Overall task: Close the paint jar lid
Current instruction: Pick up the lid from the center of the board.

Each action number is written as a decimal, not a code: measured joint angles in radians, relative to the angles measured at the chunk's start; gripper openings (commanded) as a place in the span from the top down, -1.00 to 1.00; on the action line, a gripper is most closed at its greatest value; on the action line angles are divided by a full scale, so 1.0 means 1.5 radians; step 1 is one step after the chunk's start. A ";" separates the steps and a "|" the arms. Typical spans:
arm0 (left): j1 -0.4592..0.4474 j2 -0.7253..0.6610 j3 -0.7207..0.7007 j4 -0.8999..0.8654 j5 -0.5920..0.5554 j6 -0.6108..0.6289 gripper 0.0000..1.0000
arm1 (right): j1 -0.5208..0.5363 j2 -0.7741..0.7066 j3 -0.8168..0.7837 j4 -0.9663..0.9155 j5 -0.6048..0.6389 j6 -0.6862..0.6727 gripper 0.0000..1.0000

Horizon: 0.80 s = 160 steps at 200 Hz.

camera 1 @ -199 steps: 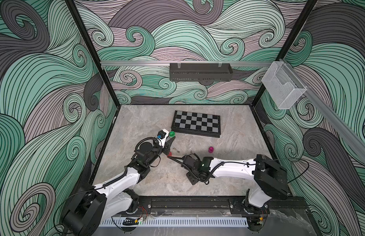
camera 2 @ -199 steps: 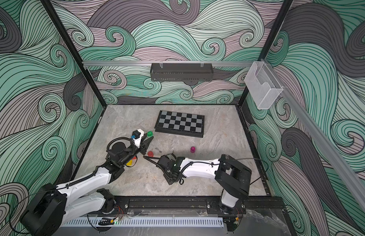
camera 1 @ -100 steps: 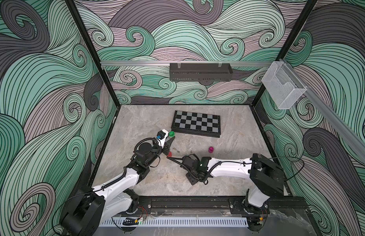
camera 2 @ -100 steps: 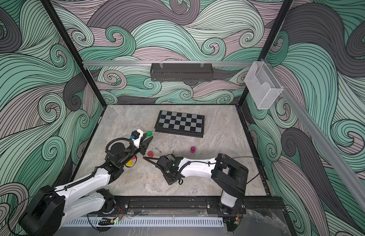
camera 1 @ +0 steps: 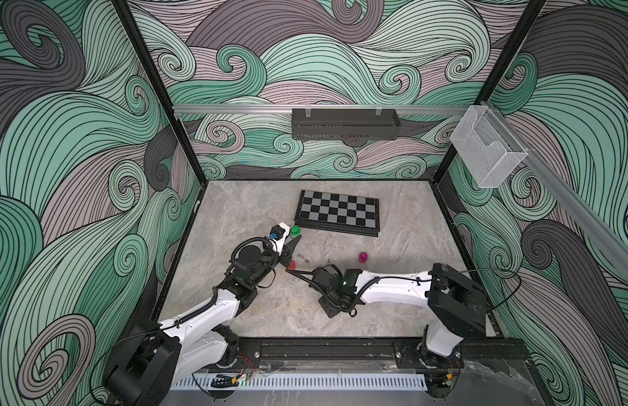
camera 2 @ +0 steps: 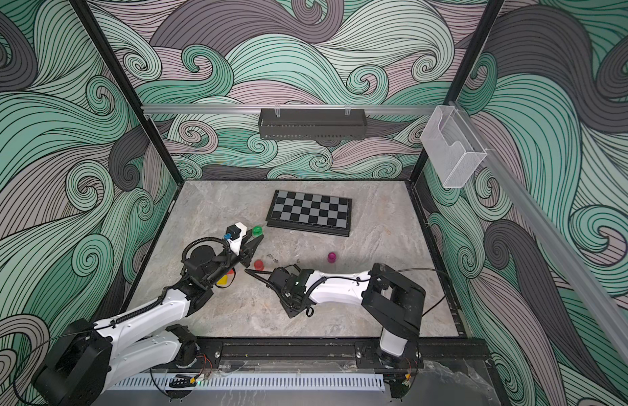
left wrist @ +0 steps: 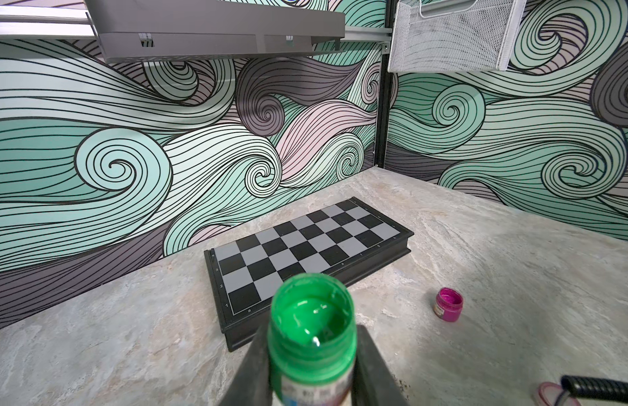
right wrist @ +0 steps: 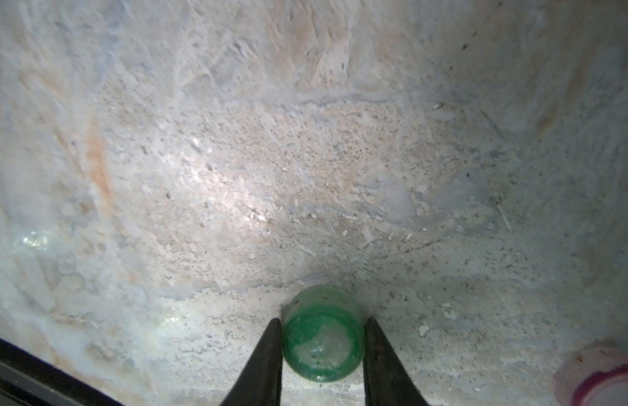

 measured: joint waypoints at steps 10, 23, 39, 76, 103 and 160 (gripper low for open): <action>0.000 0.000 0.000 0.000 0.007 0.000 0.79 | -0.006 -0.019 -0.001 -0.003 -0.002 -0.001 0.43; 0.000 0.000 0.000 -0.001 0.019 0.000 0.79 | -0.019 -0.060 -0.004 -0.008 -0.009 -0.003 0.44; 0.000 0.000 0.000 -0.004 0.042 0.001 0.79 | -0.043 -0.125 -0.008 -0.013 -0.020 -0.011 0.44; 0.000 0.000 0.000 -0.026 0.102 0.001 0.81 | -0.121 -0.275 -0.008 -0.033 -0.073 -0.042 0.43; 0.000 0.000 0.001 -0.048 0.150 0.001 0.83 | -0.176 -0.331 0.016 -0.070 -0.126 -0.077 0.44; -0.036 0.000 0.031 -0.128 0.240 0.012 0.86 | -0.220 -0.342 0.137 -0.148 -0.216 -0.159 0.46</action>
